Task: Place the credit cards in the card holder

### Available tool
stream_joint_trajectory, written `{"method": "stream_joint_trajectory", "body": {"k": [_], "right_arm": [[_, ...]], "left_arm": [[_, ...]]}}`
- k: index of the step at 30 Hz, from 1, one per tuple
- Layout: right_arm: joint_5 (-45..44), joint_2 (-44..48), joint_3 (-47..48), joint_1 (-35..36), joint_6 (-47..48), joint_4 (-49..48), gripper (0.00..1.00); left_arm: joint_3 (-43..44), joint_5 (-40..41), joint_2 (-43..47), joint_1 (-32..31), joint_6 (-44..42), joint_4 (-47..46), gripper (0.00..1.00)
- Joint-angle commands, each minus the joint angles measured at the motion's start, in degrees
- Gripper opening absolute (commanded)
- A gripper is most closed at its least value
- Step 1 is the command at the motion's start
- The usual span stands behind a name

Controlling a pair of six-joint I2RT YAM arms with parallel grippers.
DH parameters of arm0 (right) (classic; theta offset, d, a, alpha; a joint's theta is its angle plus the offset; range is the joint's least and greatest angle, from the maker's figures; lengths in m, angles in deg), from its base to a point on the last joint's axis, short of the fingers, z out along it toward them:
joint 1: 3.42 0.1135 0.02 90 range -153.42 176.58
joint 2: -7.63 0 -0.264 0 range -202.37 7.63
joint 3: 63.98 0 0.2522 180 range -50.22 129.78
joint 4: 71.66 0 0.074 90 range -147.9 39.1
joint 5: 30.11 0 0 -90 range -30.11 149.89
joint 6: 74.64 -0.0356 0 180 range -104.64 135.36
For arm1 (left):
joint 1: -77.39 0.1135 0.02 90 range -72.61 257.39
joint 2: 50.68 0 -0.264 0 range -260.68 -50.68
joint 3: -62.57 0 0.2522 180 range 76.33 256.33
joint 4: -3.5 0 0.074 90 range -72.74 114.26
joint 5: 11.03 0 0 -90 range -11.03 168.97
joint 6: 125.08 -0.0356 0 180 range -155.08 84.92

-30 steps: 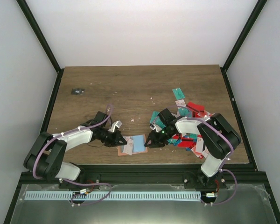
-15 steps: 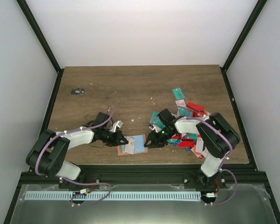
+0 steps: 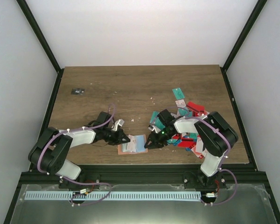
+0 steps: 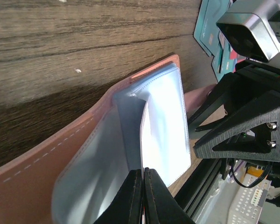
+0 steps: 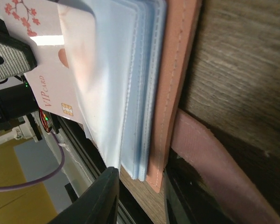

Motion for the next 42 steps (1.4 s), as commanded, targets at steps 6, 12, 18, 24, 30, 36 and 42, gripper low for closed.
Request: {"method": "stream_joint_trajectory", "body": {"k": [6, 12, 18, 24, 30, 36, 42], "right_arm": [[-3.59, -3.73, -0.81, 0.57, 0.23, 1.02, 0.23], [-2.48, -3.59, -0.96, 0.57, -0.84, 0.20, 0.20], [-0.86, -3.00, -1.30, 0.59, -2.14, -1.15, 0.18], [0.22, -3.21, -2.80, 0.57, -3.59, -3.59, 0.17], [0.37, -3.06, -4.23, 0.57, -4.43, -5.03, 0.16], [0.18, -2.78, -5.31, 0.57, -5.12, -6.00, 0.16], [-0.10, -2.61, -5.63, 0.57, -5.50, -6.34, 0.16]], "left_arm": [[-0.05, 1.38, -2.45, -1.36, 1.26, -3.37, 0.04], [0.21, 1.46, -3.08, -1.51, 1.38, -3.44, 0.04], [1.04, 2.38, -2.69, -1.54, 0.40, -1.12, 0.04], [1.04, 2.45, -2.94, -1.58, 0.46, -0.87, 0.04], [0.13, 2.32, -3.67, -1.66, 1.53, -2.14, 0.04], [-1.06, 2.38, -3.98, -1.96, 3.08, -4.07, 0.04], [-1.04, 2.26, -4.92, -2.66, 4.11, -5.55, 0.04]]}}
